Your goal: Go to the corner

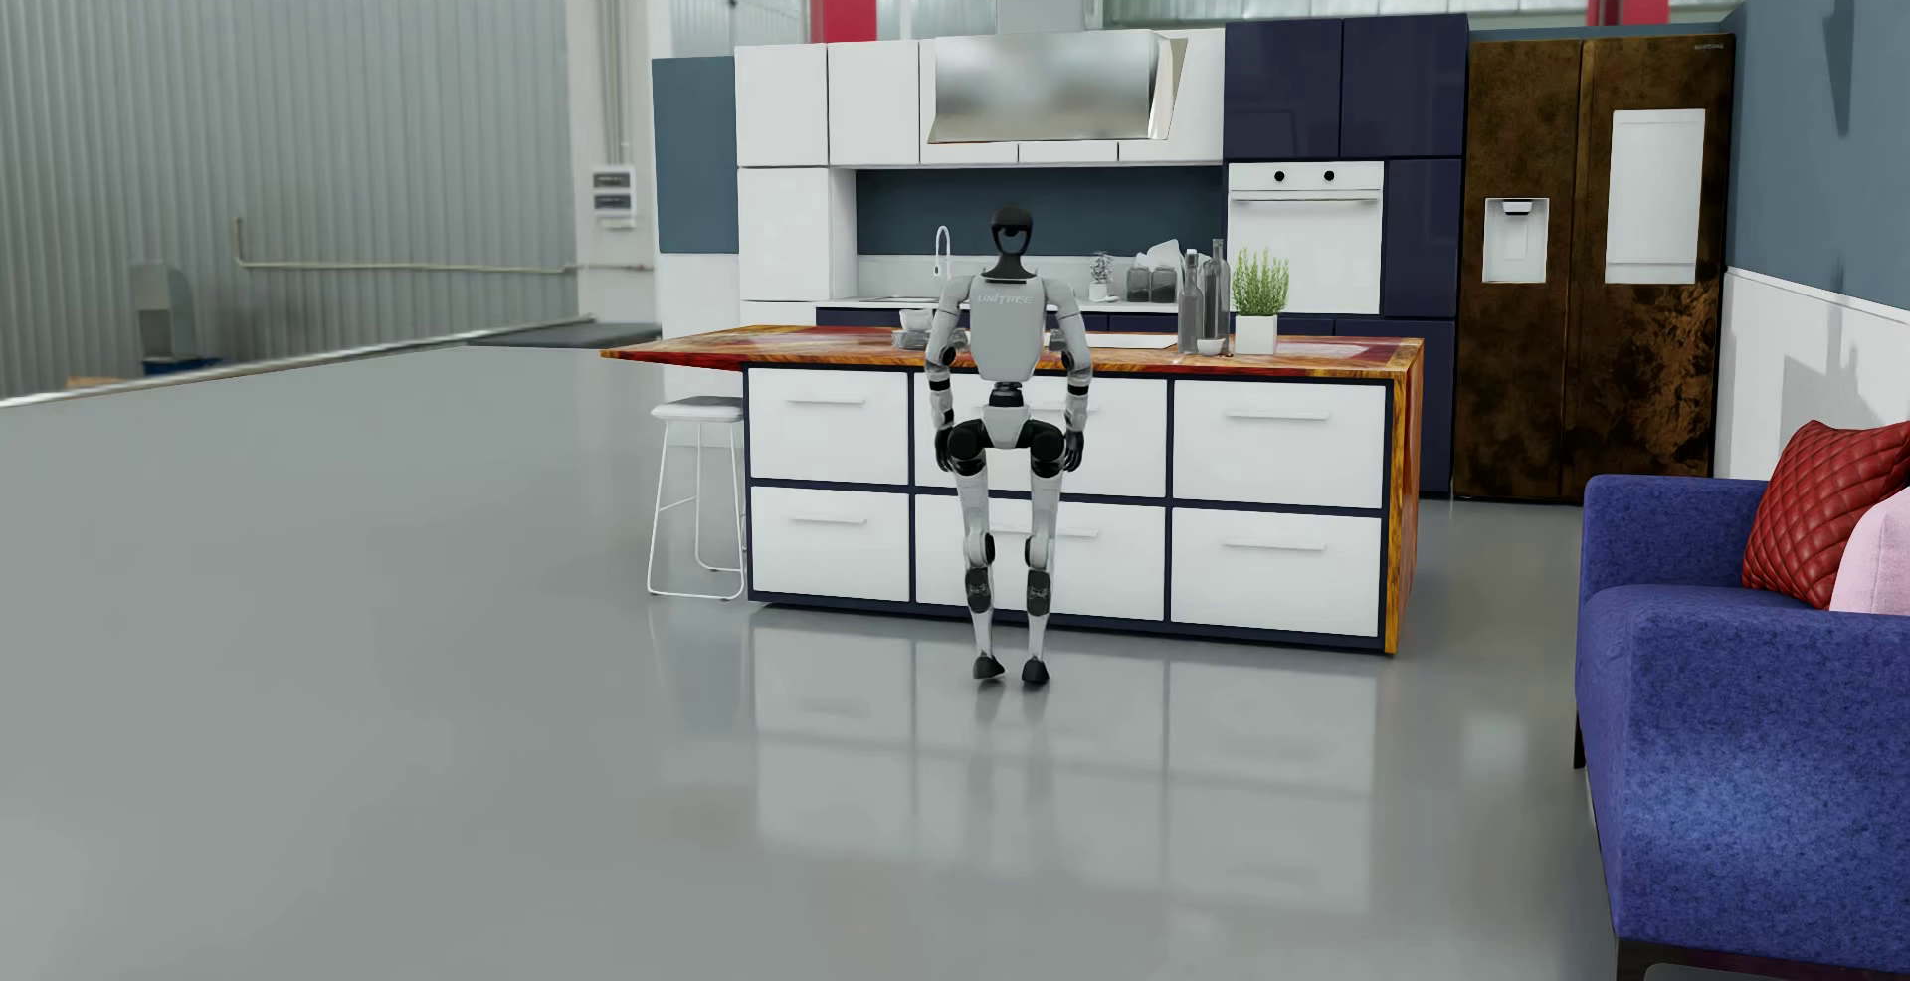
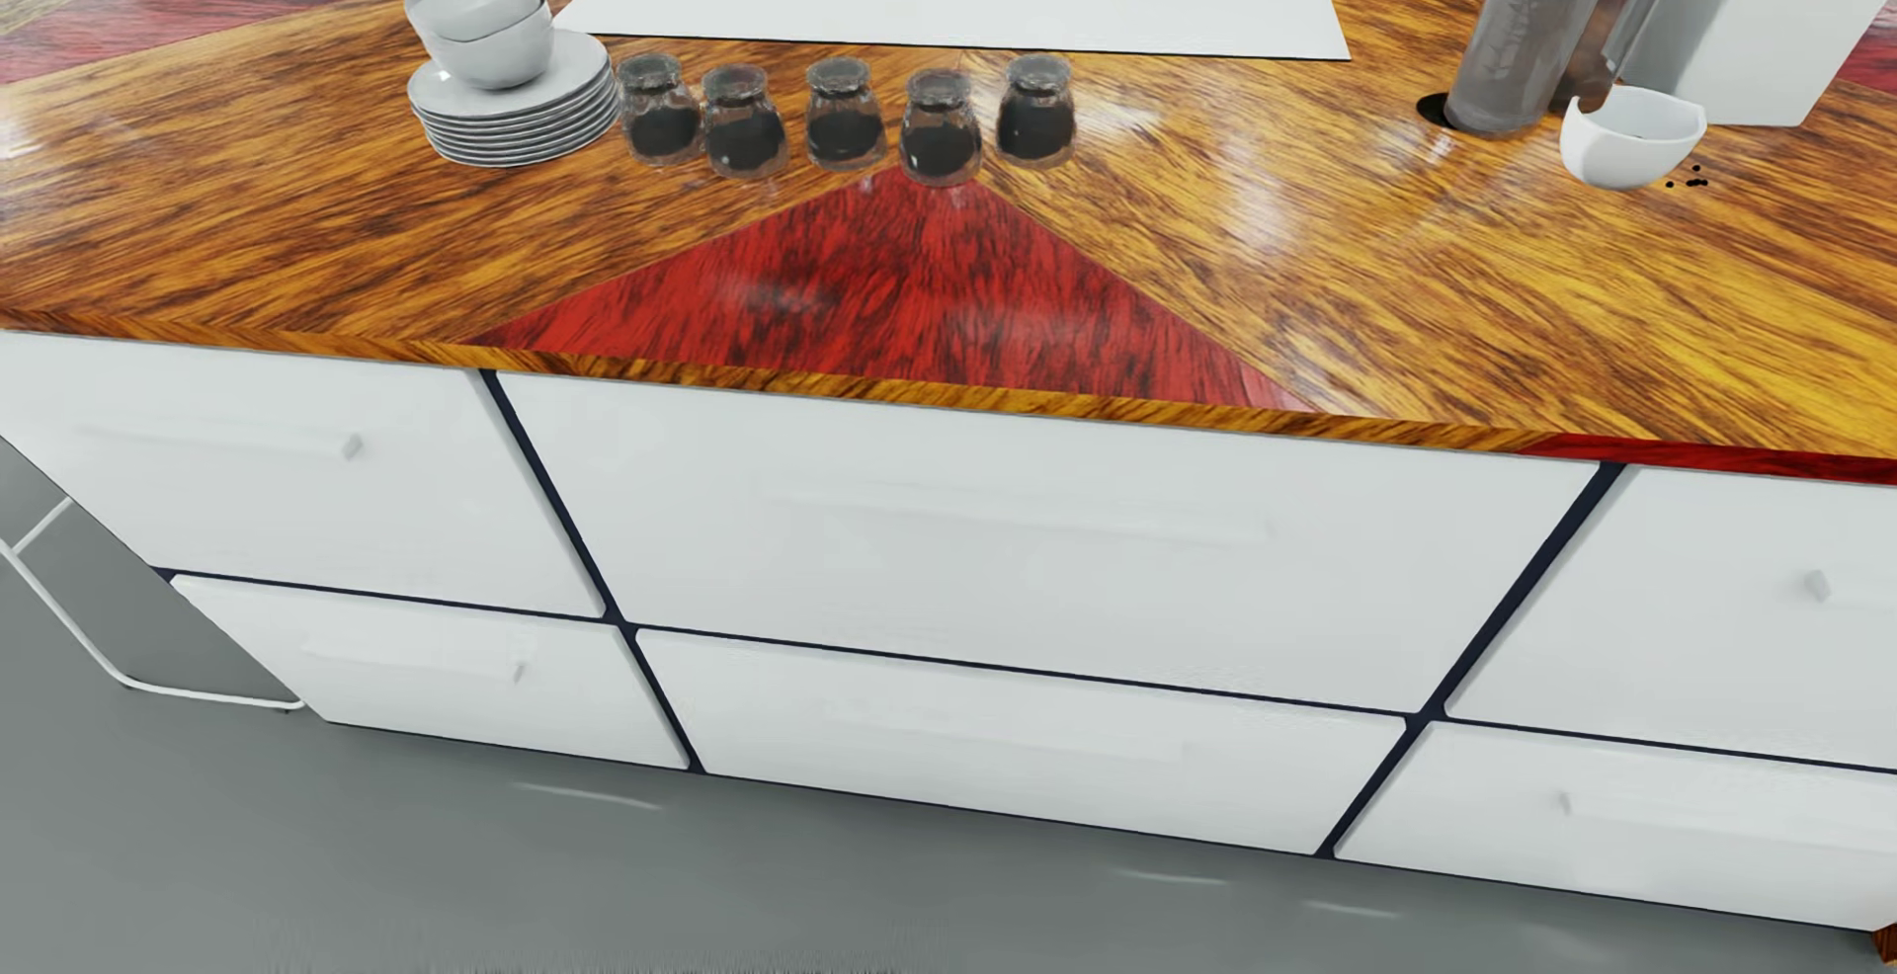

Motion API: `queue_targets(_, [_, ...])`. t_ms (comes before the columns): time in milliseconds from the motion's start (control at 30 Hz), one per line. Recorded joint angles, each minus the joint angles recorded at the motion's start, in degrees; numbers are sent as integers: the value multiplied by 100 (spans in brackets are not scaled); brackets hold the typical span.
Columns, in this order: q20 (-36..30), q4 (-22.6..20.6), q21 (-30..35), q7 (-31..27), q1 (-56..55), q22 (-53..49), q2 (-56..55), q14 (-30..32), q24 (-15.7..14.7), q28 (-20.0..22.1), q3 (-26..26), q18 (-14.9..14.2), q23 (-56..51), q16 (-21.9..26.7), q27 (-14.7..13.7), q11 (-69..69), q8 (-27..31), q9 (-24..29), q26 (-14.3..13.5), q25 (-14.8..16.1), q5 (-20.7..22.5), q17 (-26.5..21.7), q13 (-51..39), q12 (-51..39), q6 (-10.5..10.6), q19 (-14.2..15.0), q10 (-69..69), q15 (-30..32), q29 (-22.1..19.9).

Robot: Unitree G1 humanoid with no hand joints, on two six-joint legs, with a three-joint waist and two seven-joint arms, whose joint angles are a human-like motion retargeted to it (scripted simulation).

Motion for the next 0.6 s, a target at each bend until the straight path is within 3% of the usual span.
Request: queue_targets(600, [-212,-35,193,0,121,198,90,193,0,0,351,0,36,118,0,-28,0,102,0,0,15,35,-115,-191,-130,0,-171,22,0])
